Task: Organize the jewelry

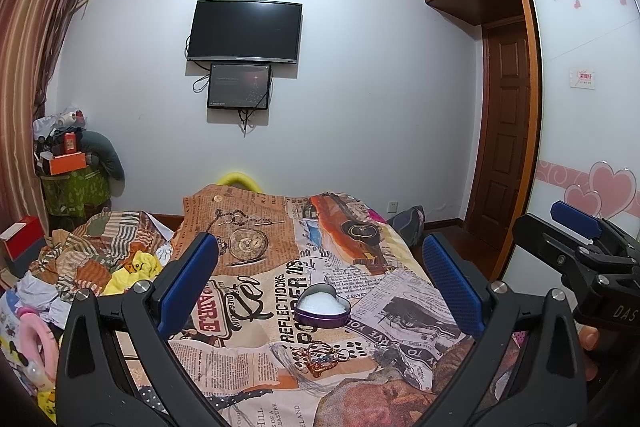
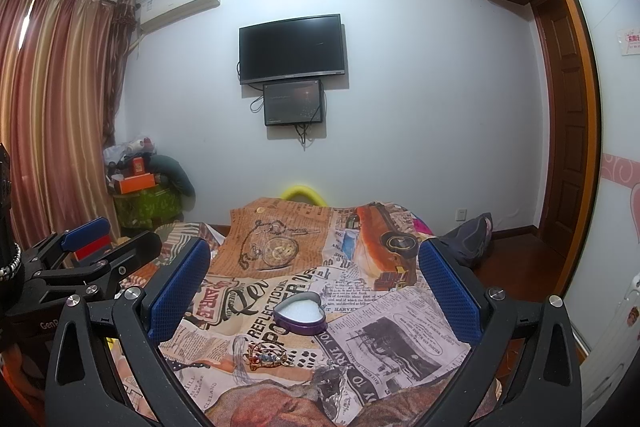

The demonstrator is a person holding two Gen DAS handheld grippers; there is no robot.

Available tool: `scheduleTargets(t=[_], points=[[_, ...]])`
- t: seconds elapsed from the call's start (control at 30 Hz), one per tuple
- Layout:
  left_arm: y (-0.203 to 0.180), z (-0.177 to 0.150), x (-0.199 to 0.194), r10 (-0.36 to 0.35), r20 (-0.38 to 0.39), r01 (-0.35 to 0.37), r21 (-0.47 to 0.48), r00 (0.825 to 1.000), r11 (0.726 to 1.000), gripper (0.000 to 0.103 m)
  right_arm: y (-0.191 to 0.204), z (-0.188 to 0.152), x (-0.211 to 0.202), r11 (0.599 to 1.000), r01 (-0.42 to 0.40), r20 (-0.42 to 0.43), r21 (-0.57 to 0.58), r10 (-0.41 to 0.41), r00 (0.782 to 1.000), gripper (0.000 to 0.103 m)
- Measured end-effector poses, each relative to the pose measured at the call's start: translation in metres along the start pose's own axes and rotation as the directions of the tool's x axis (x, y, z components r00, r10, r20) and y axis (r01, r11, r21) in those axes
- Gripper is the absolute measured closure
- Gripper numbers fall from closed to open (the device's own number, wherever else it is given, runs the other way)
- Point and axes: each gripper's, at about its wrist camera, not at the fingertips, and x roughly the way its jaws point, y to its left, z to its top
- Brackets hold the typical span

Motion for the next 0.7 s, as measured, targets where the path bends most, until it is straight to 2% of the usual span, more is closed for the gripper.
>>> scheduleTargets(t=[0.7], points=[[0.008,-0.004,0.027,0.013,-0.056,-0.013,-0.007,0.998,1.000,0.000,-0.010,-0.009,0.021,1.000,-0.006,-0.059,0.021,0.007,0.998,0.000]])
